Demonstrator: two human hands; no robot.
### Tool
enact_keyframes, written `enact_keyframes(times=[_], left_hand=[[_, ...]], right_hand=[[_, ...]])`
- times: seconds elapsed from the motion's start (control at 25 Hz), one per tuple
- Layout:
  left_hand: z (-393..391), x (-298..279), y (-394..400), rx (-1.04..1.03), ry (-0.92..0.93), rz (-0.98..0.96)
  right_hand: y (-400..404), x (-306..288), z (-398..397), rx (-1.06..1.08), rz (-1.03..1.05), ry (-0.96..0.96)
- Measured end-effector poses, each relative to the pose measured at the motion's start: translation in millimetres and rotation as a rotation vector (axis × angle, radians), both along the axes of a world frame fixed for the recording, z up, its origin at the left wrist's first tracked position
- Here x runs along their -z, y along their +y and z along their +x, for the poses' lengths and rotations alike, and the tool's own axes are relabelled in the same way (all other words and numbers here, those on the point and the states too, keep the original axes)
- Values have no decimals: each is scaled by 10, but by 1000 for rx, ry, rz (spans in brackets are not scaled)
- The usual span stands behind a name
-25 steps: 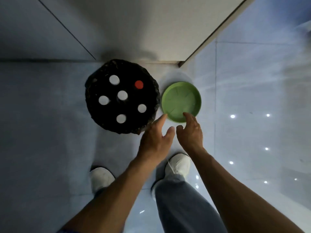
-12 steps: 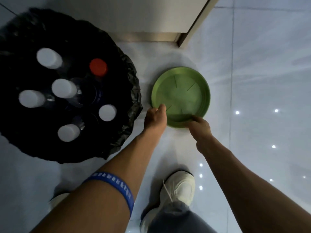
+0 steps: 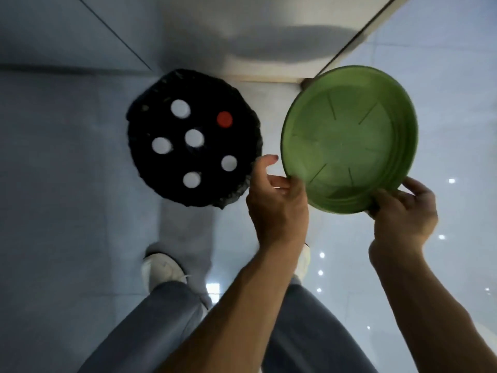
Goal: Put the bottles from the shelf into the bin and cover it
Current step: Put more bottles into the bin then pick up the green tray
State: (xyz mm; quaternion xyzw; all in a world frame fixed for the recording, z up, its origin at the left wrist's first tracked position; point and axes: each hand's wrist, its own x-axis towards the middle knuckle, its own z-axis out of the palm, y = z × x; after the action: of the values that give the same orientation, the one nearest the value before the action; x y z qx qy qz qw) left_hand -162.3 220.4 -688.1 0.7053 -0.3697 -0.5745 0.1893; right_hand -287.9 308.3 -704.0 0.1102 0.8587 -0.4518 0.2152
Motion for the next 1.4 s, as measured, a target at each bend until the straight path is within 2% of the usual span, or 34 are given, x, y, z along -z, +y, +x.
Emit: enact_keyframes(times=[0.08,0.2,0.28,0.4,0.56,0.64,0.76,0.96,1.2,1.4], left_hand=[[480,-185,-266,10,4,-113],[1224,-229,-671,106,-205,-234],[1608,-138,-873,129,-345,-238],[1881,127,-1069,148,-429,-157],[1914,329,-1089,649,-555,-290],[1903,329,-1100,792,-584,-342],[1924,304,-1136,977,-691,-380],[2057,323,-1139,1211,-838,-221],[2026,512,-1230,1187,-817,-325],[2070,696,-1152,1153,-806,-337]], right_hand=[[-306,-258,257,-134,-2,-3],[-813,-278,706,-343,31,7],[-1108,-161,1006,-420,42,-13],[-1366,90,1268,-554,142,-2],[-1342,253,1306,-849,395,222],[-1249,287,1292,-1111,514,344],[-1178,308,1292,-1366,716,363],[-1152,289,1331,-1448,777,341],[-1202,459,1152,-1470,745,411],[-1221,621,1179,-1490,740,399]])
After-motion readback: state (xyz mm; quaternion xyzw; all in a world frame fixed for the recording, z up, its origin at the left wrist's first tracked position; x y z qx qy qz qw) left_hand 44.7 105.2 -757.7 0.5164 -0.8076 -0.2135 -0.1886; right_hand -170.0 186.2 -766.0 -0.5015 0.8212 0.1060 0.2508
